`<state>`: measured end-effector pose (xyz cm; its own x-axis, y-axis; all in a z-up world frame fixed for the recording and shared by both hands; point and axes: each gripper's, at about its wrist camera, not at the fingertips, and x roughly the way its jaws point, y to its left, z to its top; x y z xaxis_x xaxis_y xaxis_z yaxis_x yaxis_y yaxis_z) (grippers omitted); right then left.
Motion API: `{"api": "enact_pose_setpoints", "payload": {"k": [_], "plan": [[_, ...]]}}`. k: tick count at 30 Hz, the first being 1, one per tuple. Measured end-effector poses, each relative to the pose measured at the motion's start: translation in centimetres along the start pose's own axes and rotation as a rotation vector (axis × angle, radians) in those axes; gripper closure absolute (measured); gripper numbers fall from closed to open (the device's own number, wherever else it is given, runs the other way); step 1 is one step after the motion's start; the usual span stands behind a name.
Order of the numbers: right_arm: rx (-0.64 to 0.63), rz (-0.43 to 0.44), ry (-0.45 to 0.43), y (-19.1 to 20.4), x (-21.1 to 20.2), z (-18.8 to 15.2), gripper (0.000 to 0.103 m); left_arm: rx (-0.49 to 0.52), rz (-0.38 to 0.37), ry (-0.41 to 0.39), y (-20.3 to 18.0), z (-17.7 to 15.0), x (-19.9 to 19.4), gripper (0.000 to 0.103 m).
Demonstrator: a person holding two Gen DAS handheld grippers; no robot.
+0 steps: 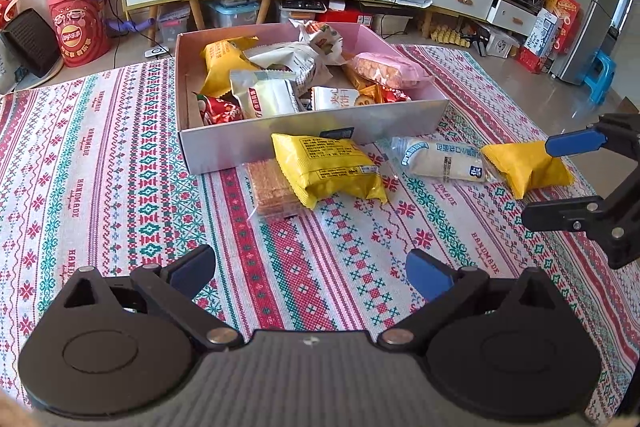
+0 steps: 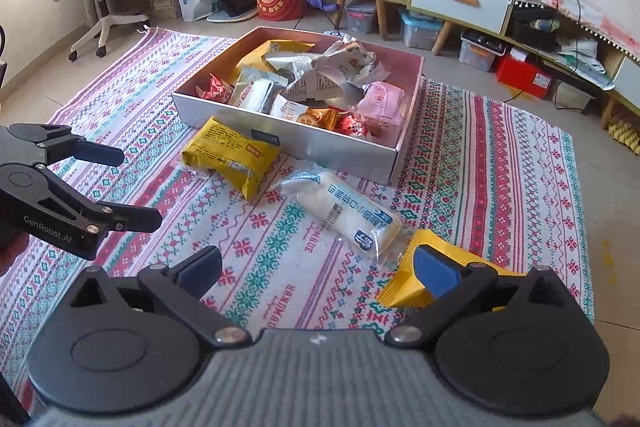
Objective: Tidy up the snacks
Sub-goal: 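Withdraw both tools from the box toward the remaining packets, then grasp the yellow packet with the left tool while the right tool grasps the yellow pillow packet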
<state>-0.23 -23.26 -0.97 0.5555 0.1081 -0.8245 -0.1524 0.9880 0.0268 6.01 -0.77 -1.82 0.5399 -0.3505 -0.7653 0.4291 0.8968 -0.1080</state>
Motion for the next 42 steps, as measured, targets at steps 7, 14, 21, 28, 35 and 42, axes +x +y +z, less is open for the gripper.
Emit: {"api": "enact_pose_setpoints", "payload": {"k": [7, 14, 21, 28, 35, 42], "plan": [[0.027, -0.065, 0.023, -2.3, -0.1, -1.7, 0.002, 0.053, -0.007, -0.032, -1.1, 0.0, 0.8, 0.0], [-0.036, -0.08, 0.059, -4.4, 0.2, -1.8, 0.005, 0.097, -0.032, -0.064, -0.3, 1.6, 1.6, 0.0], [-0.19, -0.011, 0.121, -6.0, 1.1, -0.7, 0.005, 0.18, -0.147, -0.062, 0.7, 5.3, 2.4, 0.001], [-0.353, 0.029, 0.179, -5.6, 2.8, 0.4, 0.005, 0.385, -0.209, 0.031, -1.7, 7.7, 4.5, 0.006], [-0.461, 0.023, 0.239, -5.7, 4.8, 0.3, 0.005, 0.469, -0.202, 0.154, -2.8, 7.8, 7.0, 0.015], [-0.383, 0.057, 0.275, -7.3, 6.0, 0.2, 0.023, 0.415, -0.155, 0.189, -2.4, 6.5, 7.3, 0.03]]}}
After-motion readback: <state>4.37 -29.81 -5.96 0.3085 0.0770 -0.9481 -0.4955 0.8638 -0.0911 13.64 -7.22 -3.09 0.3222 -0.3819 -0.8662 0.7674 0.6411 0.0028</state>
